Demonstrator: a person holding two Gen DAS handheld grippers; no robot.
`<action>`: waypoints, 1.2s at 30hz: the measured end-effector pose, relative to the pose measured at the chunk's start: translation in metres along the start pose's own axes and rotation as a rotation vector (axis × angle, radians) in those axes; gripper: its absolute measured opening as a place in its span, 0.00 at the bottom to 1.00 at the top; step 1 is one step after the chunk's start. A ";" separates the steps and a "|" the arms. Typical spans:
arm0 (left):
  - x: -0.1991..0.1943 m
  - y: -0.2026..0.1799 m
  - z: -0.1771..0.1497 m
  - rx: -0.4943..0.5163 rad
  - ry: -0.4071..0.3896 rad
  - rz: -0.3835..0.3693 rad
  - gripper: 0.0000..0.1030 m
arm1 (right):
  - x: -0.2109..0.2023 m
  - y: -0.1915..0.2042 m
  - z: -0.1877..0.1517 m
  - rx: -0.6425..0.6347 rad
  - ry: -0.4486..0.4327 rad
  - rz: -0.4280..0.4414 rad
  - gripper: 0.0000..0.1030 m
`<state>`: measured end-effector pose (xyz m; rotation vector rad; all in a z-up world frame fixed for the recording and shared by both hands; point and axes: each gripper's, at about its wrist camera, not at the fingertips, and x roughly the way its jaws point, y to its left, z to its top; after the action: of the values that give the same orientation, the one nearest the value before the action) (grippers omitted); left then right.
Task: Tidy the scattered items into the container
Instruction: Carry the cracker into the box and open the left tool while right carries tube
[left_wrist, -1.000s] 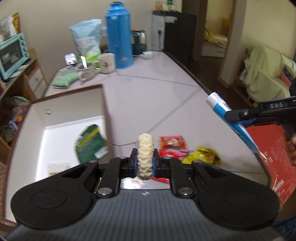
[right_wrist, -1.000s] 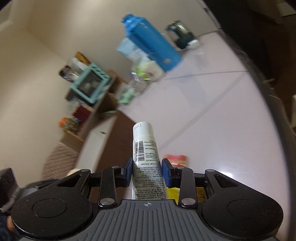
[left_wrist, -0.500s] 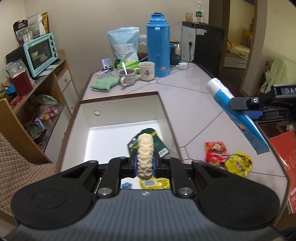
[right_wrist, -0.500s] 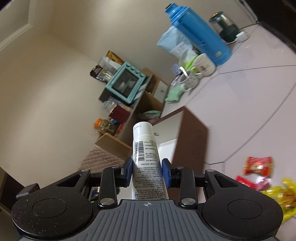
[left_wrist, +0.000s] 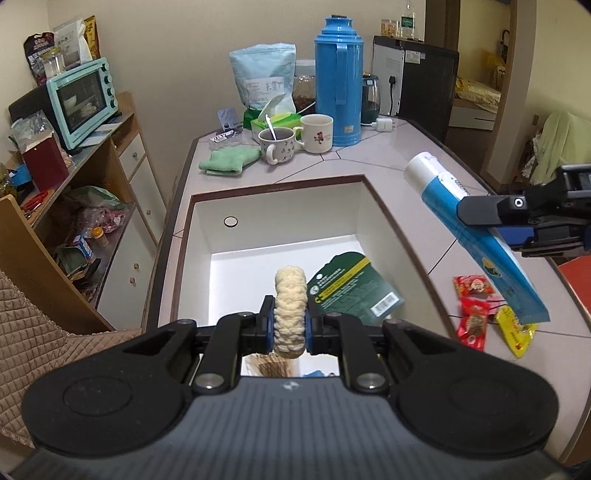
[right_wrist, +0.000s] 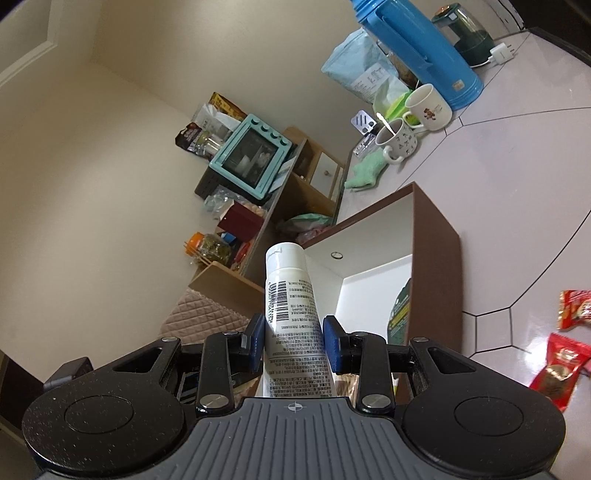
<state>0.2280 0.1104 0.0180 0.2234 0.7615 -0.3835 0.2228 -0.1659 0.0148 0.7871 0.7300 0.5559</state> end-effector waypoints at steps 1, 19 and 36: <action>0.004 0.004 0.001 0.003 0.004 -0.004 0.12 | 0.004 0.001 -0.001 0.002 -0.001 -0.004 0.32; 0.092 0.043 0.030 0.043 0.057 -0.079 0.16 | 0.041 0.002 0.003 0.050 -0.035 -0.097 0.32; 0.070 0.077 0.044 -0.037 0.035 -0.075 0.28 | 0.073 -0.003 0.011 0.030 0.020 -0.158 0.32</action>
<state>0.3337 0.1475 0.0039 0.1676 0.8121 -0.4374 0.2773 -0.1224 -0.0095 0.7450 0.8128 0.4120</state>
